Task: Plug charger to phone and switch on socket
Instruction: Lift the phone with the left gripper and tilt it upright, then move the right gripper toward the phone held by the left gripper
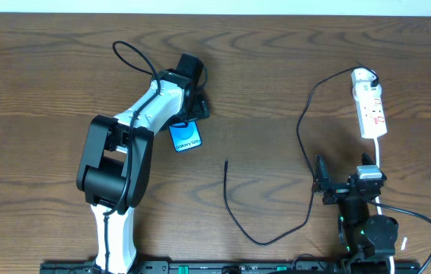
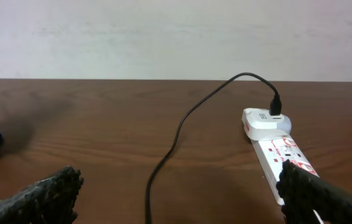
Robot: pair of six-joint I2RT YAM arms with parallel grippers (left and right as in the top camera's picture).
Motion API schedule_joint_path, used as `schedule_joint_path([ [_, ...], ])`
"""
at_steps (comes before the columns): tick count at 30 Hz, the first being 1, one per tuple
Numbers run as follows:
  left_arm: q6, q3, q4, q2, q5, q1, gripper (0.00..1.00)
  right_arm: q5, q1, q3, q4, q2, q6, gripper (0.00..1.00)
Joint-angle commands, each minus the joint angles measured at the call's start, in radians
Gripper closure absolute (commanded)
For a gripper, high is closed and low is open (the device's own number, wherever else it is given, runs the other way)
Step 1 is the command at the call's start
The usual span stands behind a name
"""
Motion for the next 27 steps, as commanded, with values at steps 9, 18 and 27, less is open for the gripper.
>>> schedule_joint_path([
  [9, -0.009, -0.017, -0.056, 0.050, 0.046, 0.005, 0.05, -0.030, 0.006, -0.001, -0.001, -0.005, 0.600, 0.01],
  [18, -0.009, -0.017, -0.065, 0.050, 0.046, 0.005, 0.05, -0.005, 0.005, -0.001, -0.001, -0.005, 0.599, 0.01],
  [27, -0.009, -0.017, -0.064, 0.050, 0.046, 0.005, 0.05, -0.143, 0.006, -0.001, 0.007, 0.002, 0.488, 0.01],
])
